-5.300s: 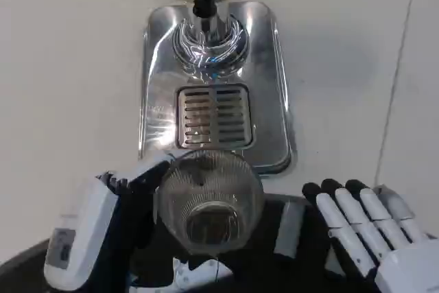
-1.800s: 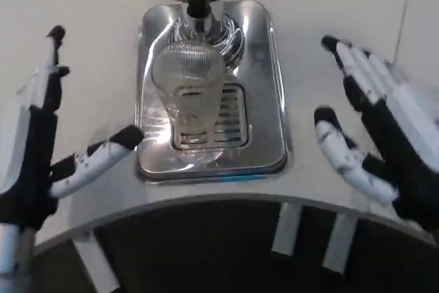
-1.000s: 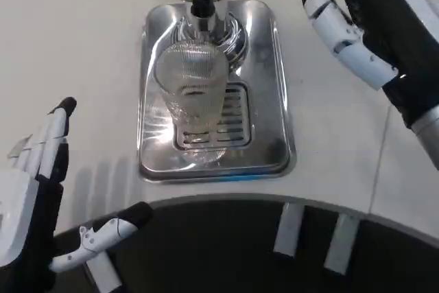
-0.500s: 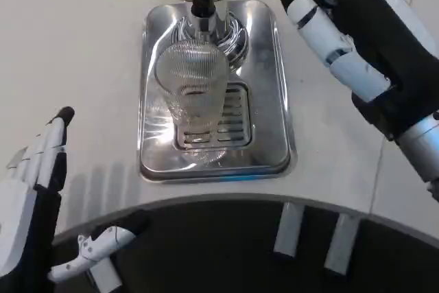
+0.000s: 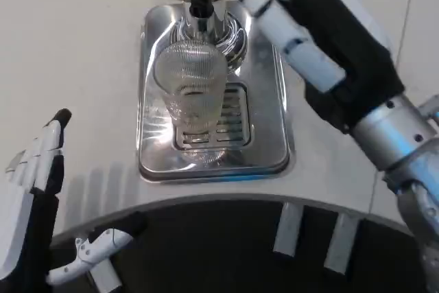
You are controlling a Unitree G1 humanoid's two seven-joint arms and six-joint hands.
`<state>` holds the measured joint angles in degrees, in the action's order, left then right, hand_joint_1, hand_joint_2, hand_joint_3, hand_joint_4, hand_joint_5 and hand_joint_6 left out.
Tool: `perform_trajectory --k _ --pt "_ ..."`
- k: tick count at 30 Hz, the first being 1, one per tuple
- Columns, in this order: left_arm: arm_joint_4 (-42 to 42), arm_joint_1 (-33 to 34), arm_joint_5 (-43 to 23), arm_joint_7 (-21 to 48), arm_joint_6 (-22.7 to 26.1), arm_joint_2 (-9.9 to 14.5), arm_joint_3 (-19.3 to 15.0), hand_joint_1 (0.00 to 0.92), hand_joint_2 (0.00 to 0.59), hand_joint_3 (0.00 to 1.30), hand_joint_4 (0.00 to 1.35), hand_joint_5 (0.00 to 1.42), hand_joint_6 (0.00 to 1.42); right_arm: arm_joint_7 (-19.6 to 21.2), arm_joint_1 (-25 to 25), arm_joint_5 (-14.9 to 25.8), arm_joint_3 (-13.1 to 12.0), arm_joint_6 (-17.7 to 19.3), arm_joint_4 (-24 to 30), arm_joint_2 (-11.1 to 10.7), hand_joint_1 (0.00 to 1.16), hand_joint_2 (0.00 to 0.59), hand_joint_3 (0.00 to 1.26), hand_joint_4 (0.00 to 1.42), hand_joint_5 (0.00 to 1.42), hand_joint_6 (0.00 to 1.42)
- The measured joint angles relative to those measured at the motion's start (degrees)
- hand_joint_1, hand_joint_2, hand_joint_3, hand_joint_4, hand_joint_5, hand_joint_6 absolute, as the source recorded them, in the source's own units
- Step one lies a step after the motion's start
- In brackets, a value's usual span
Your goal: Grasp the cup under the faucet to collect the drink, then remove the cup.
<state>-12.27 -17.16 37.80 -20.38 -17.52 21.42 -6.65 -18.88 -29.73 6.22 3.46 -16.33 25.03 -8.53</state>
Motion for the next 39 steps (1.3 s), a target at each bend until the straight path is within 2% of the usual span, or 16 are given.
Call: perform_trajectory --k 3,10,18,27,29,31,34,36,38,39 --pt "0.09 -0.07 -0.41 -0.15 -0.15 -0.01 -0.82 0.000 0.024 0.00 0.00 0.08 0.12 0.79 -2.34 0.04 0.82 -0.06 -2.75 1.37 0.27 0.586 0.00 0.00 0.00 0.00" --pt "0.71 -0.27 -1.21 -0.23 -0.61 -0.01 -1.43 0.000 0.025 0.00 0.00 0.08 0.12 0.76 -5.25 0.46 0.98 1.68 -9.02 2.23 0.26 0.586 0.00 0.00 0.00 0.00" --pt "1.83 0.01 -1.44 -0.49 -1.75 -0.01 -1.59 0.000 0.025 0.00 0.00 0.09 0.12 -2.51 -6.76 2.04 1.65 3.91 -12.79 1.82 0.25 0.586 0.00 0.00 0.00 0.00" --pt "2.23 -0.05 -1.46 -0.53 -1.98 -0.07 -1.68 0.000 0.025 0.00 0.00 0.09 0.12 -2.86 -7.88 1.95 3.86 3.85 -13.28 1.04 0.20 0.586 0.00 0.00 0.00 0.00" --pt "2.23 -0.04 -1.46 -0.53 -1.99 -0.10 -1.68 0.000 0.025 0.00 0.00 0.09 0.12 -2.87 -8.27 1.62 4.53 2.73 -12.49 0.33 0.12 0.586 0.00 0.00 0.00 0.00" --pt "2.23 -0.08 -1.46 -0.54 -2.00 -0.19 -1.69 0.000 0.025 0.00 0.00 0.09 0.12 -2.91 -8.66 0.89 5.29 1.12 -11.09 -1.01 0.01 0.553 0.00 0.00 0.00 0.00" --pt "2.23 -0.07 -1.46 -0.54 -2.01 -0.26 -1.69 0.000 0.025 0.00 0.00 0.09 0.12 -2.95 -9.98 -0.94 6.58 -2.04 -8.98 -2.85 0.00 0.526 0.00 0.00 0.00 0.00" --pt "2.23 -0.09 -1.46 -0.54 -2.02 -0.28 -1.70 0.000 0.025 0.00 0.00 0.09 0.12 -3.80 -11.90 -4.23 8.82 -5.58 -6.21 -5.91 0.00 0.526 0.00 0.00 0.00 0.00" --pt "2.23 -0.05 -1.46 -0.54 -2.05 -0.30 -1.69 0.000 0.026 0.00 0.00 0.09 0.12 -4.38 -13.07 -6.09 10.08 -7.28 -4.97 -7.43 0.00 0.538 0.00 0.00 0.00 0.00" --pt "2.23 -0.07 -1.45 -0.54 -2.05 -0.33 -1.69 0.000 0.026 0.00 0.00 0.09 0.12 -4.83 -14.22 -9.30 12.15 -8.88 -3.35 -9.04 0.00 0.539 0.00 0.00 0.00 0.00"
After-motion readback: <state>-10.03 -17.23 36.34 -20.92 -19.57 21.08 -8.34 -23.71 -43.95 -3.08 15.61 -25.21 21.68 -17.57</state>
